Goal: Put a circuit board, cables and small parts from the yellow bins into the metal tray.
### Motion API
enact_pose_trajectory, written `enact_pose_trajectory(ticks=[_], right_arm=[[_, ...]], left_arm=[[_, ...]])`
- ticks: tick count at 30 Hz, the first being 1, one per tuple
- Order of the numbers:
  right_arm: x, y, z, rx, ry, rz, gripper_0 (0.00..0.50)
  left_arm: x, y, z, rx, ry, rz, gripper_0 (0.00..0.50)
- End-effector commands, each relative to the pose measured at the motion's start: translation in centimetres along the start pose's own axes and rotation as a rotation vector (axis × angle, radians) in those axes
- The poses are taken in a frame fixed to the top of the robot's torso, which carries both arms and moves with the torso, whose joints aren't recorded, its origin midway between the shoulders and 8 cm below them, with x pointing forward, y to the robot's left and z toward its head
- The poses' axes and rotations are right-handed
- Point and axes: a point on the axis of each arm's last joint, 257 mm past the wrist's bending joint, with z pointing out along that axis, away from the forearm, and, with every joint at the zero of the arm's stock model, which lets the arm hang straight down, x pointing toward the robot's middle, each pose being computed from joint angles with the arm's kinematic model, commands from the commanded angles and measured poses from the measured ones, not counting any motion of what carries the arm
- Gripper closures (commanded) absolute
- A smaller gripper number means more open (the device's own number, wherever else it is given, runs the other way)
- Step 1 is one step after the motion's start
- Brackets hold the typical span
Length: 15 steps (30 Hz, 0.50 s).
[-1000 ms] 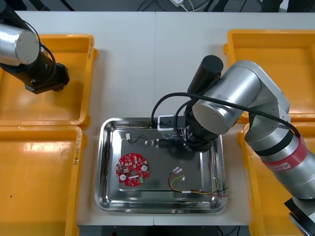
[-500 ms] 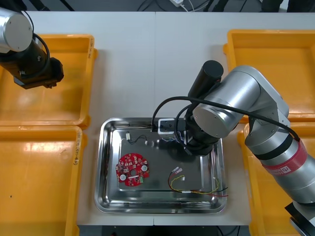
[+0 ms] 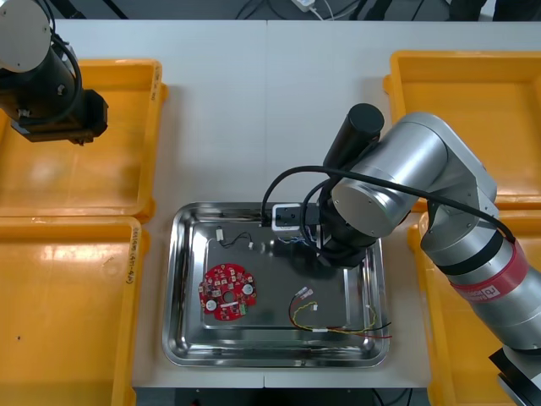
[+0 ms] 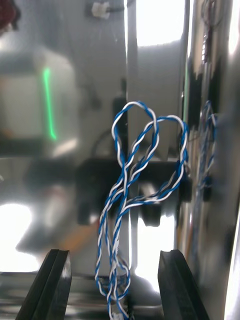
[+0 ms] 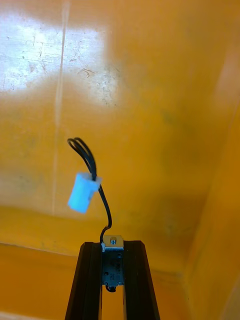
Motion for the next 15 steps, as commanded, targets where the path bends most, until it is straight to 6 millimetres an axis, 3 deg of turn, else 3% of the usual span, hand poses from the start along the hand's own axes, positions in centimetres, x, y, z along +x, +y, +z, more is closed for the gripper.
enact_pose_trajectory(ticks=[1, 4, 15], right_arm=[[-0.7, -0.1, -2.0, 0.014, -0.032, 0.039, 0.000], [0.1, -0.2, -3.3, 0.020, -0.023, 0.047, 0.000], [2.2, -3.4, -8.4, 0.128, -0.096, 0.097, 0.000]], left_arm=[[-0.9, 0.8, -2.1, -0.005, -0.048, 0.032, 0.500], [-0.9, 0.4, -2.5, 0.001, -0.056, 0.033, 0.500], [-0.5, -1.1, -3.7, 0.025, -0.070, 0.041, 0.500]])
